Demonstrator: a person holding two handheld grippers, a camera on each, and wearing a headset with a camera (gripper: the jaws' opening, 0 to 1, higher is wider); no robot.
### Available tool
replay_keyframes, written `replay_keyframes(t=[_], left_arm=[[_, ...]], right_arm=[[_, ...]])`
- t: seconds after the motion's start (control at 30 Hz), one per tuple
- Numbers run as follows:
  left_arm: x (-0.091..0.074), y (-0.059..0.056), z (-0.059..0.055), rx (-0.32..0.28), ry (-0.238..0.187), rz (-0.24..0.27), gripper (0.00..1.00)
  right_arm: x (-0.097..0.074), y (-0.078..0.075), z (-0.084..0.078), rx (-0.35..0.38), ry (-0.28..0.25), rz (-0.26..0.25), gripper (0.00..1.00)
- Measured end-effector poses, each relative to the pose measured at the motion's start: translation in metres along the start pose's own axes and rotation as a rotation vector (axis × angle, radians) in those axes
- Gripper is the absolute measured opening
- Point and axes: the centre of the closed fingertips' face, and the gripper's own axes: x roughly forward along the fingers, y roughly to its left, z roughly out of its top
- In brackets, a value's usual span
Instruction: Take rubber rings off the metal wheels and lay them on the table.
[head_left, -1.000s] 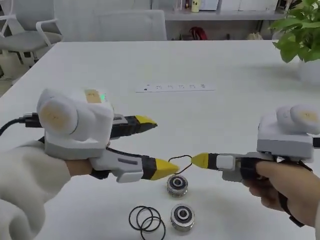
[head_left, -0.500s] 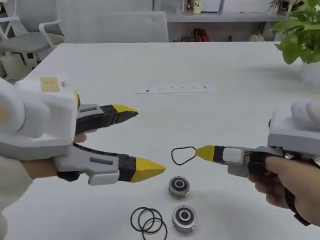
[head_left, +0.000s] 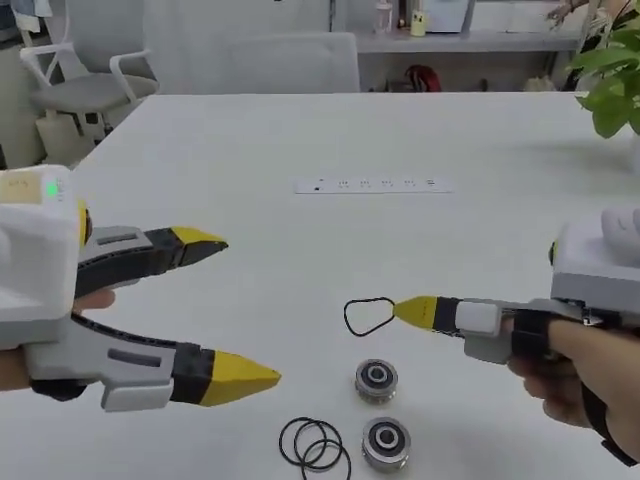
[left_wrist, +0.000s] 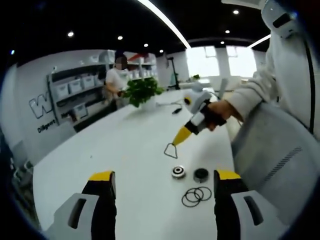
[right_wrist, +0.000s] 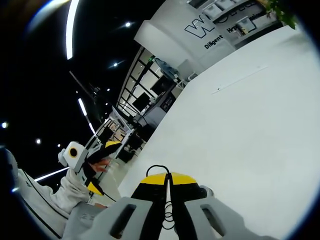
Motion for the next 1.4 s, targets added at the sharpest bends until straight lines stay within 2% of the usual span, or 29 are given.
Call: replay_keyframes(t=[0.2, 0.43, 0.53, 0.87, 1.03, 1.17, 1.3, 1.37, 1.4], left_arm=[[-0.026, -0.001, -0.014, -0.029, 0.023, 0.043, 0.83], [-0.053, -0.002, -0.032, -0.085, 0.037, 0.109, 0.83], [-0.06, -0.007, -0.039, -0.11, 0.04, 0.126, 0.83], [-0.065, -0.02, -0.057, -0.186, 0.032, 0.159, 0.85], [-0.063, -0.026, -0.064, -0.216, 0.032, 0.159, 0.85], [-0.062, -0.029, -0.066, -0.225, 0.032, 0.158, 0.84], [-0.062, -0.029, -0.068, -0.231, 0.034, 0.16, 0.84], [-0.062, -0.029, -0.068, -0.234, 0.032, 0.161, 0.84], [-0.061, -0.03, -0.068, -0.234, 0.033, 0.161, 0.84]], right_arm=[[0.003, 0.008, -0.004, -0.027, 0.022, 0.021, 0.0], [0.013, 0.016, -0.024, -0.084, 0.1, 0.032, 0.0], [0.017, 0.02, -0.033, -0.095, 0.135, 0.044, 0.0], [0.027, 0.028, -0.064, -0.153, 0.243, 0.061, 0.0], [0.031, 0.028, -0.083, -0.265, 0.323, 0.061, 0.0], [0.033, 0.027, -0.097, -0.308, 0.374, 0.064, 0.0], [0.031, 0.024, -0.12, -0.338, 0.47, 0.078, 0.01], [0.028, 0.021, -0.133, -0.37, 0.545, 0.079, 0.09], [0.028, 0.018, -0.136, -0.428, 0.556, 0.074, 0.14]])
